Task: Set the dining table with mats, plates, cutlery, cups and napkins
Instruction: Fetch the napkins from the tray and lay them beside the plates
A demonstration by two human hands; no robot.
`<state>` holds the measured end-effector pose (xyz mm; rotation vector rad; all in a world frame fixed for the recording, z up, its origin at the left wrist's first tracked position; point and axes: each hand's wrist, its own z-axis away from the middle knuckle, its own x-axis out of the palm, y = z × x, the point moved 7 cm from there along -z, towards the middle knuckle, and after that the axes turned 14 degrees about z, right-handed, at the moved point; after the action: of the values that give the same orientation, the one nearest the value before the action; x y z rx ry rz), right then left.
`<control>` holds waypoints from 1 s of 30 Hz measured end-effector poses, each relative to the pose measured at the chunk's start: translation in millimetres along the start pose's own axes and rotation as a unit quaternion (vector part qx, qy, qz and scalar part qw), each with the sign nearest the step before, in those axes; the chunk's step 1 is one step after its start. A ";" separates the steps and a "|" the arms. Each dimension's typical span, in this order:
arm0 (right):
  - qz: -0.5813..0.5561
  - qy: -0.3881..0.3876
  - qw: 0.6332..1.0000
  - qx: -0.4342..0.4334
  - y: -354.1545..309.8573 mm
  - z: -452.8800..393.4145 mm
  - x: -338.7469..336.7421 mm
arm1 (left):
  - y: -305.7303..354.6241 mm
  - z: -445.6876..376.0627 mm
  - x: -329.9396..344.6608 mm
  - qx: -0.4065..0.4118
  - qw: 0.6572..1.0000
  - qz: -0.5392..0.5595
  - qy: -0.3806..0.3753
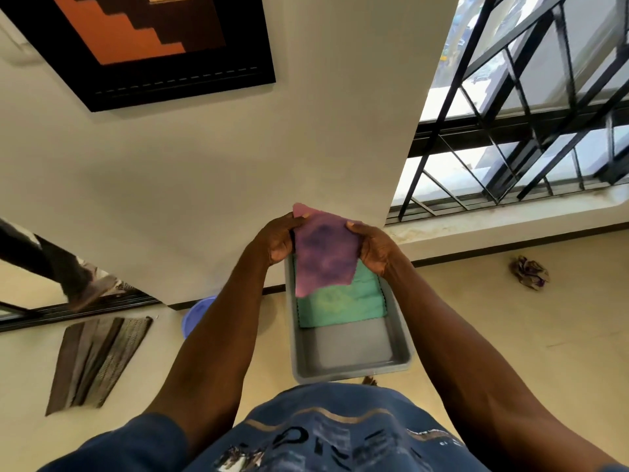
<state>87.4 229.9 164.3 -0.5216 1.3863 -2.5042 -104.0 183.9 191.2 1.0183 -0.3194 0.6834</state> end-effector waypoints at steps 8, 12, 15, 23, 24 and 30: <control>0.160 0.109 0.981 0.034 -23.8 -18.2 -16.0 | 13.2 1.3 -5.2 -0.007 0.985 -0.171 0.012; 0.149 0.122 0.980 0.045 -25.1 -10.4 -17.8 | 19.4 -8.1 -7.8 0.049 0.980 -0.187 0.054; 0.089 0.087 0.992 0.037 -25.2 -2.9 -12.9 | 20.3 -13.4 -8.1 0.082 0.981 -0.159 0.080; 0.090 0.115 0.989 0.000 -35.4 -0.1 -27.4 | 17.1 -20.4 -2.6 0.101 0.981 -0.145 0.078; 0.096 0.120 0.988 -0.004 -37.9 1.0 -29.3 | 17.3 -19.8 0.5 0.102 0.982 -0.144 0.069; 0.222 0.170 0.960 -0.029 -56.4 4.3 -44.3 | 24.0 -23.8 9.9 0.117 0.968 -0.217 0.051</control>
<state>127.9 272.4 205.7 0.2094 1.4932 -2.2493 -113.8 216.4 200.8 1.2238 0.0804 0.3777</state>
